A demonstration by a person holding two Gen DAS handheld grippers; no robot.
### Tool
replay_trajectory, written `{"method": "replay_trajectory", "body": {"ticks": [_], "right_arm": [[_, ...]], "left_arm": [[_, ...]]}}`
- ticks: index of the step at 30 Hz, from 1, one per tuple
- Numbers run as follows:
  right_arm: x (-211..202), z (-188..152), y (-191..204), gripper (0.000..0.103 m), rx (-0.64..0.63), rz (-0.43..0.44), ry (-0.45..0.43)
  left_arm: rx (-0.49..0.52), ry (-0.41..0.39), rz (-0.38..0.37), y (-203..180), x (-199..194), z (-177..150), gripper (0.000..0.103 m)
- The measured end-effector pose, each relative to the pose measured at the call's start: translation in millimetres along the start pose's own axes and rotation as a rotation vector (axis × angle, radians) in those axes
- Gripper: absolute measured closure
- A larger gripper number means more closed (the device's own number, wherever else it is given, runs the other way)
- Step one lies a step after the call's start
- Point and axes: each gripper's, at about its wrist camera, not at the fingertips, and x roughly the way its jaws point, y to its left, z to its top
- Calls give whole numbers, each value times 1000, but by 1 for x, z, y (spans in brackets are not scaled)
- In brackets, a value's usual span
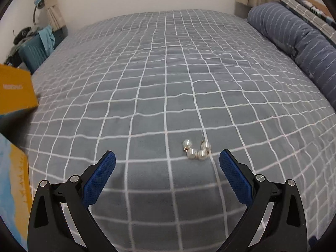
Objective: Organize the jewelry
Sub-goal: 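Grasp the pearl earrings with the left tool while the right tool grasps the yellow bead bracelet, then lift the pearls and yellow beads and carry them toward the box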
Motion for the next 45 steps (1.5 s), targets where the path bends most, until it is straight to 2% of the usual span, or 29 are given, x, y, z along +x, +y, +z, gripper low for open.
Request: {"method": "replay_trajectory", "body": {"ticks": [2, 6, 8, 12, 14, 17, 19, 21, 23, 24, 27, 31, 38, 45], "right_arm": [[2, -1, -3, 25, 15, 15, 1], [6, -1, -6, 36, 6, 42, 6], [6, -1, -7, 43, 11, 44, 5], [5, -1, -5, 52, -4, 29, -5], [3, -2, -4, 58, -9, 18, -12], [4, -2, -6, 73, -9, 2, -14], [4, -1, -9, 84, -7, -12, -18], [4, 1, -12, 90, 2, -12, -17], [3, 1, -15, 92, 15, -8, -19], [3, 2, -15, 92, 17, -8, -21], [-1, 3, -16, 93, 24, -10, -43], [-5, 4, -16, 93, 30, -10, -67], [-11, 5, -15, 93, 31, -10, -99], [-18, 5, -13, 94, 12, 4, -142]], "left_arm": [[6, -22, 26, -6, 8, -1, 6], [-20, 21, -32, -10, 28, 1, 6], [-17, 45, -34, -12, 36, 0, 6], [-26, 44, -55, -10, 40, -1, 7], [-27, 42, -56, -9, 40, -1, 11], [-14, 37, -62, -12, 37, -3, 25], [-2, 30, -60, -14, 33, -5, 40], [1, 26, -68, -14, 30, -6, 49], [2, 23, -72, -13, 28, -6, 64], [-2, 24, -75, -13, 27, -6, 76], [0, 24, -81, -11, 25, -5, 92], [8, 19, -86, -10, 21, -6, 92], [-2, 18, -137, -5, 9, -2, 92], [-3, -12, -146, -1, -11, 1, 92]]}}
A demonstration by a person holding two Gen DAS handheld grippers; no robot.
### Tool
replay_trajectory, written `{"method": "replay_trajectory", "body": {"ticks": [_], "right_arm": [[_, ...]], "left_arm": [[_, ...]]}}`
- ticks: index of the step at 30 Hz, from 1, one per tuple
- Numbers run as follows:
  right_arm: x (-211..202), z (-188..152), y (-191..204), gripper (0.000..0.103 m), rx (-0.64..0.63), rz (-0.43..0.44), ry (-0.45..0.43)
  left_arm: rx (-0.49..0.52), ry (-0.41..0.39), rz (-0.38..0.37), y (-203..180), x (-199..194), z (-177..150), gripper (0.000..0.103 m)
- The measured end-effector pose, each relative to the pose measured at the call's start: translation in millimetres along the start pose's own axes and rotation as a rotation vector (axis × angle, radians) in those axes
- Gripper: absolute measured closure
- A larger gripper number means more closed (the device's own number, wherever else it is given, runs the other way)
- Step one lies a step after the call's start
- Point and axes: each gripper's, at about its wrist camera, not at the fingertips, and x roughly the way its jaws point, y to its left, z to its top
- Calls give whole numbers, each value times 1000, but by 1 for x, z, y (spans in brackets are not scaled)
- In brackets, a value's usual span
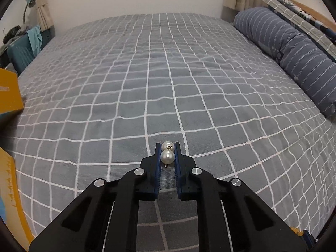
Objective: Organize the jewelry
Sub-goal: 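Lift the pearls and yellow beads and carry them toward the box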
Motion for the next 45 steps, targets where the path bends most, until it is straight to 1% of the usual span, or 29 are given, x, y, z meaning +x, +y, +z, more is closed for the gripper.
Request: {"method": "replay_trajectory", "body": {"ticks": [2, 7, 14, 24, 30, 32, 36, 45], "right_arm": [[-5, 0, 4, 94, -12, 2, -21], [-3, 0, 5, 94, -18, 6, -10], [-6, 1, 4, 94, -4, 6, -10], [-19, 10, 7, 94, 12, 4, -32], [-30, 16, 14, 94, 10, 4, -56], [-34, 19, 16, 94, 7, 5, -63], [-38, 23, 22, 94, 5, 12, -66], [-47, 41, 46, 94, 3, 38, -75]], "left_arm": [[-3, -7, -8, 1, -6, 1, 92], [-6, -27, -7, 2, -21, 1, 92], [-5, -34, -18, 2, -37, -5, 92], [-2, -65, -1, 8, -68, -15, 92], [-3, -64, -4, 16, -85, -26, 92], [-17, -62, -9, 19, -91, -32, 92], [-13, -60, -19, 19, -103, -45, 92], [-25, -103, 4, 31, -143, -69, 92]]}}
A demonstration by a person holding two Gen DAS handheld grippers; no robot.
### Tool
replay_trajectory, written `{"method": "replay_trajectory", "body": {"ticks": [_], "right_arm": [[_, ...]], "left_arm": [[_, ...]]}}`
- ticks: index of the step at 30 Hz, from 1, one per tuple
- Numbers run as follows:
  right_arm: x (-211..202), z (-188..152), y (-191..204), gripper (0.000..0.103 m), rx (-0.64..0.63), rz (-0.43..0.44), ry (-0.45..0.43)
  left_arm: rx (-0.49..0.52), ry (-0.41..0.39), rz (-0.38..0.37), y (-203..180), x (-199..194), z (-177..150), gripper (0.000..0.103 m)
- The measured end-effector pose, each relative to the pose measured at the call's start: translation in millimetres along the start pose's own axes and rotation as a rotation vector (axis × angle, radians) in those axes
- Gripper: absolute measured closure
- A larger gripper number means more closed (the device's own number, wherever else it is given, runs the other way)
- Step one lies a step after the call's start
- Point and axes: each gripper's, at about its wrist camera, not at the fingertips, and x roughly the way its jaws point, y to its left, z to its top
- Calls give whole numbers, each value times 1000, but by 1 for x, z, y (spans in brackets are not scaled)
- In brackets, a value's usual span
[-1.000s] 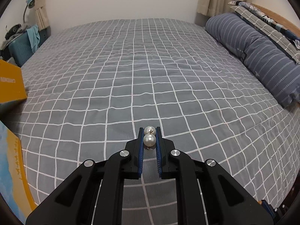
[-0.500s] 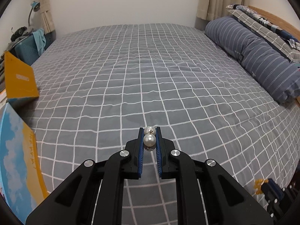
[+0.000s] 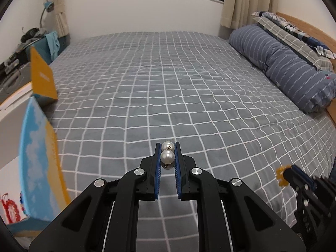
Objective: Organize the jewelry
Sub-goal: 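Lift the pearls and yellow beads and carry them toward the box, then lower the pearls and yellow beads into the box and open both tools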
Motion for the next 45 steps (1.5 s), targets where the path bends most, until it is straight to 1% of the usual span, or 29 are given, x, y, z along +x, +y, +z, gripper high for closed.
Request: {"method": "replay_trajectory", "body": {"ticks": [10, 14, 17, 24, 30, 34, 40, 43, 45], "right_arm": [[-8, 20, 45, 94, -42, 44, -24], [-11, 30, 63, 94, -42, 70, -31], [-12, 38, 79, 94, -49, 87, -33], [-17, 53, 125, 94, -100, 138, -45], [-24, 62, 166, 94, -156, 182, -51], [-32, 72, 197, 94, -195, 216, -68], [-47, 79, 248, 94, -257, 273, -99], [-52, 81, 274, 94, -281, 308, -104], [-56, 79, 295, 94, -310, 327, -109]], "left_arm": [[-51, -25, 60, 39, -36, -19, 92], [-96, -30, 87, 60, -48, -21, 92], [-128, -40, 120, 76, -58, -20, 92], [-178, -69, 151, 107, -91, -11, 92], [-223, -65, 226, 143, -110, -11, 92], [-248, -72, 297, 170, -128, -16, 92], [-320, -71, 414, 231, -156, -32, 92], [-368, -68, 446, 258, -164, -40, 92], [-392, -62, 454, 270, -165, -46, 92]]}}
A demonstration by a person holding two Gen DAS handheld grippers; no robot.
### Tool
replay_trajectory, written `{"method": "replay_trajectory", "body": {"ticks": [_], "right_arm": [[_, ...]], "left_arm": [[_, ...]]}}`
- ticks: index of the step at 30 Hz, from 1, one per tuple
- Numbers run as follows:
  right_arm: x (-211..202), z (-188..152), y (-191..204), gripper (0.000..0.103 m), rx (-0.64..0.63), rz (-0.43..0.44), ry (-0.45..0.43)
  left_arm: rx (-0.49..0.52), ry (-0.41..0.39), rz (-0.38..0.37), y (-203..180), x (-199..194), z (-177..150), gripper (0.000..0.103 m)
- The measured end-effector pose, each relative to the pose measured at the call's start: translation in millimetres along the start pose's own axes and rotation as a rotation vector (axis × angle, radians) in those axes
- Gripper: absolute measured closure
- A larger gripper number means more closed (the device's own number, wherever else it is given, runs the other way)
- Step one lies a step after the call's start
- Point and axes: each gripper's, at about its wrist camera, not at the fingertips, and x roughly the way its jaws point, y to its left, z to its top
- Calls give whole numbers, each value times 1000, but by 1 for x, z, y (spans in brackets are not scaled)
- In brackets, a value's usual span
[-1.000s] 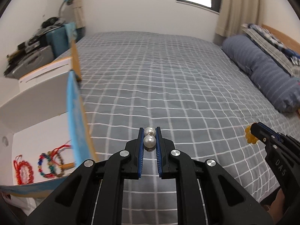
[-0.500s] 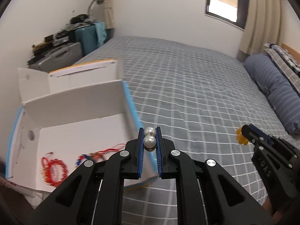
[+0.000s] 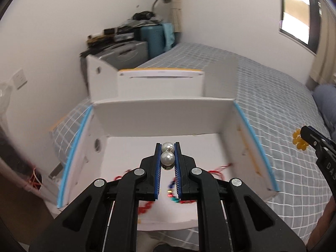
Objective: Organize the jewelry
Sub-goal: 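Lower the pearls and yellow beads into the box and open both tools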
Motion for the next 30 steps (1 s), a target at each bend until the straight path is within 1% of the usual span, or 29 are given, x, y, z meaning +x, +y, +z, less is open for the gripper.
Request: {"method": "replay_trajectory", "body": {"ticks": [5, 8, 11, 15, 19, 22, 24, 28, 29, 30], "right_arm": [[18, 4, 46, 94, -51, 55, 23], [36, -1, 69, 94, -71, 77, 61], [59, -8, 88, 94, -85, 87, 120], [83, -19, 100, 94, -96, 90, 187], [101, -29, 109, 94, -107, 84, 239], [110, -34, 113, 94, -110, 71, 265], [115, -36, 114, 94, -113, 65, 281], [116, -36, 113, 93, -121, 57, 292], [115, -36, 113, 93, -122, 60, 292], [114, -36, 113, 93, -122, 64, 289]], "left_arm": [[-36, 31, 28, 31, 15, -7, 92], [-56, 62, 44, 47, 31, -10, 92], [-65, 103, 59, 56, 47, -15, 92], [-73, 148, 63, 65, 65, -24, 92], [-73, 171, 67, 67, 75, -28, 92], [-73, 181, 63, 68, 80, -28, 92], [-84, 190, 43, 71, 82, -27, 91], [-75, 192, 38, 69, 79, -26, 90], [-73, 192, 40, 69, 78, -26, 89], [-74, 190, 37, 69, 77, -26, 81]]}}
